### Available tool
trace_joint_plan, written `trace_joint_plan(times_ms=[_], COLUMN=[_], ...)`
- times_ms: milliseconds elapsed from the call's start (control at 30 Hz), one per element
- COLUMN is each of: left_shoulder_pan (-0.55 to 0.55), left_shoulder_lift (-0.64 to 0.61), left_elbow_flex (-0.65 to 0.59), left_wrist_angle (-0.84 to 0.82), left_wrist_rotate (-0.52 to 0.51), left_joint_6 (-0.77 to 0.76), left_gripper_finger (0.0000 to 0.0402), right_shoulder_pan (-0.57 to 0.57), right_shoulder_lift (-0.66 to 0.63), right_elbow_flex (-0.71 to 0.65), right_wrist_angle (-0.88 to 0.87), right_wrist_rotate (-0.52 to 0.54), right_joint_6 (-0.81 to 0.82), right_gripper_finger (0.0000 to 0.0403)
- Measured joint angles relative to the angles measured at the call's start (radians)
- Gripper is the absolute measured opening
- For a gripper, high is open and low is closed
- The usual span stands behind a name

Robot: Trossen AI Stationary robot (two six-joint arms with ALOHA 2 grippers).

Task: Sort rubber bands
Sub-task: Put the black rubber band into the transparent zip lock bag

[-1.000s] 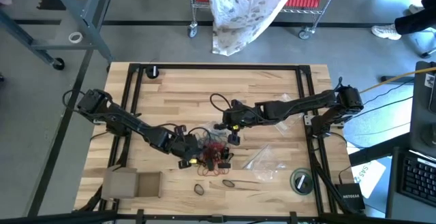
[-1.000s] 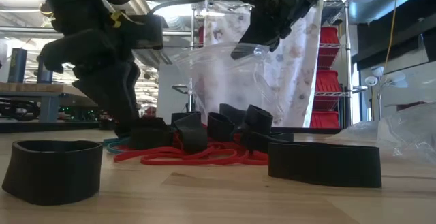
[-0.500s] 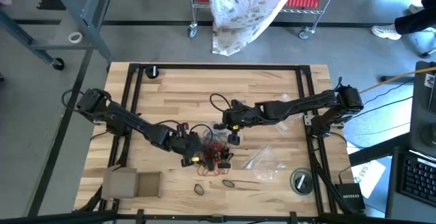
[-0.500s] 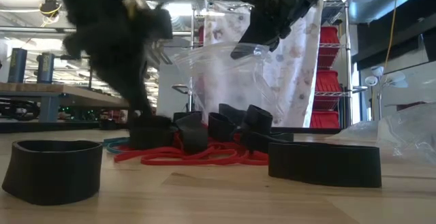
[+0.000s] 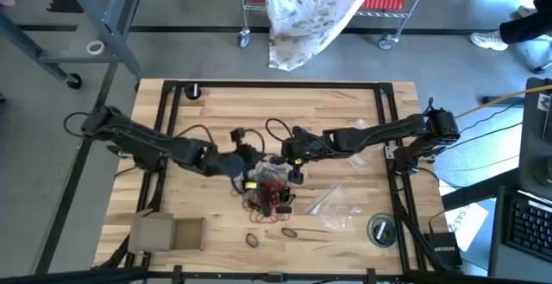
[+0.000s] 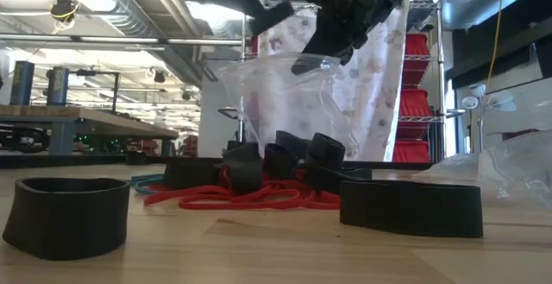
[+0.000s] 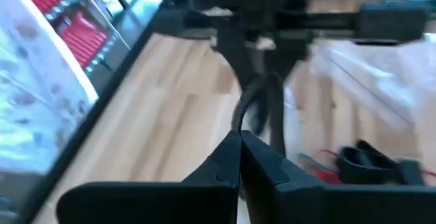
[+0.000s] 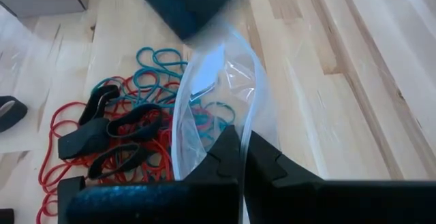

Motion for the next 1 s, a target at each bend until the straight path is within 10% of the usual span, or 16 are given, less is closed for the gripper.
trace_joint_plan(times_ms=[733, 1000], left_shoulder_pan=[0.094, 0.1], left_shoulder_lift=[0.129, 0.124], left_elbow_flex=[0.0, 0.076], left_wrist_angle=[-0.079, -0.162], left_wrist_rotate=[0.079, 0.233], left_joint_6=[0.005, -0.072], left_gripper_finger=[0.0002, 0.0083], right_shoulder_pan=[-0.001, 0.0], right_shoulder_lift=[0.0, 0.0], right_elbow_flex=[0.0, 0.0], right_wrist_angle=[-0.001, -0.004], right_wrist_rotate=[0.0, -0.009], right_joint_6=[0.002, 0.001], right_gripper_finger=[0.0001, 0.0001])
